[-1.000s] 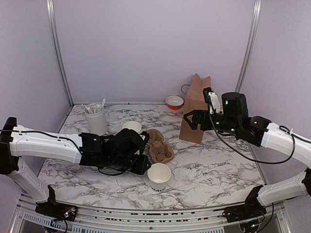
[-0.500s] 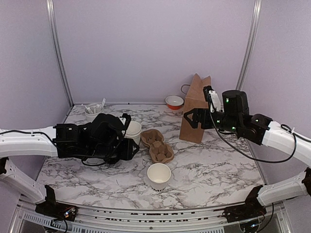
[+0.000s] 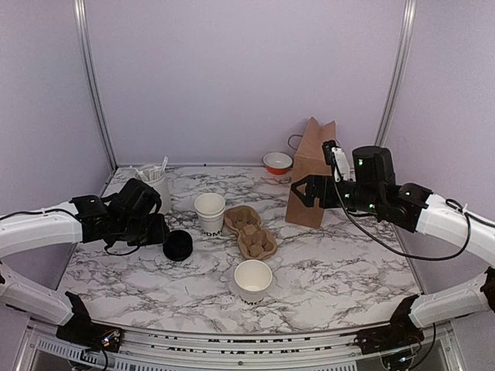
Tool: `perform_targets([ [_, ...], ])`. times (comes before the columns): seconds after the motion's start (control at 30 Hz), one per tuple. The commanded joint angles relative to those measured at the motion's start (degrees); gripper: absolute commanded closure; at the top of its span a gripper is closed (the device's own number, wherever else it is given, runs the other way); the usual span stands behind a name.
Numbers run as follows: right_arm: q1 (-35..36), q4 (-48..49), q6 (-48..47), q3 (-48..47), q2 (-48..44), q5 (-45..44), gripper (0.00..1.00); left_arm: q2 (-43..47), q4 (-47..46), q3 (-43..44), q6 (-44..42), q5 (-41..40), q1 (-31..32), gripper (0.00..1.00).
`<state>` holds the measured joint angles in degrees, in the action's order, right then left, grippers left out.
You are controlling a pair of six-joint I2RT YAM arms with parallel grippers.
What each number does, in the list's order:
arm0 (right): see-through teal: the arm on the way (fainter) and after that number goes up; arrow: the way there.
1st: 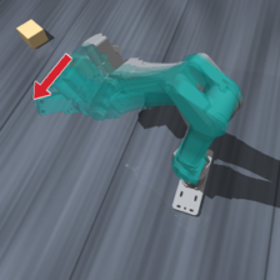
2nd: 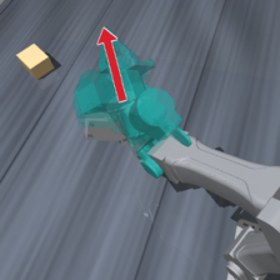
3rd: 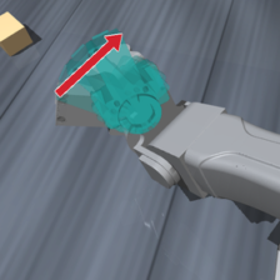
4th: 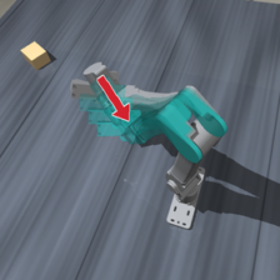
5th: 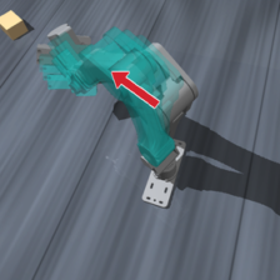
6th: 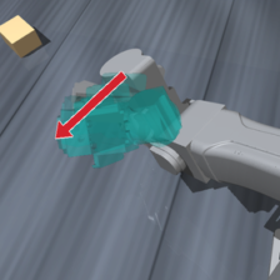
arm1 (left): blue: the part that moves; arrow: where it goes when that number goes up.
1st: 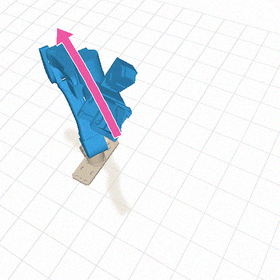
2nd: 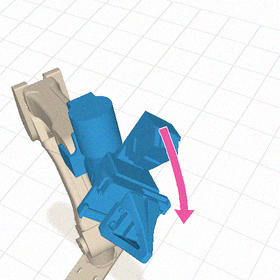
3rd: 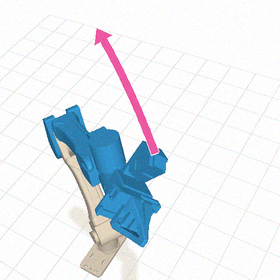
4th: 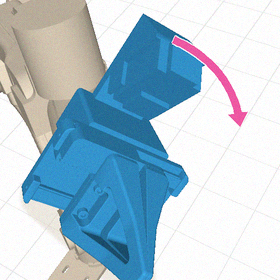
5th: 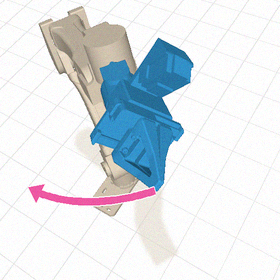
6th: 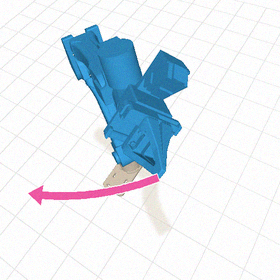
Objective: Pack the takeout coffee
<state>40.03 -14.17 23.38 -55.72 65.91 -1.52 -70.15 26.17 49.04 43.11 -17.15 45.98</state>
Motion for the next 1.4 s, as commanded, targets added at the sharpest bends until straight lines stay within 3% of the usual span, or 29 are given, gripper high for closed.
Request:
perform_targets([
  [0.0,0.34,0.54,1.06,1.02,-0.84,0.58,0.04,-0.93,0.26,-0.94,-2.43,3.01,-4.77,0.66],
  [0.33,0.27,1.07,1.67,3.08,-3.21,0.32,0.04,-9.46,-5.36,-0.01,-7.05,8.06,-12.1,0.7],
  [0.9,0.31,1.59,1.41,5.21,-6.4,-1.27,0.04,-20.25,-7.79,4.73,-10.23,5.66,-12.33,0.64],
  [1.37,0.26,2.04,2.35,6.72,-7.51,-1.45,0.04,-22.89,-9.41,3.4,-9.96,6.22,-12.33,0.66],
])
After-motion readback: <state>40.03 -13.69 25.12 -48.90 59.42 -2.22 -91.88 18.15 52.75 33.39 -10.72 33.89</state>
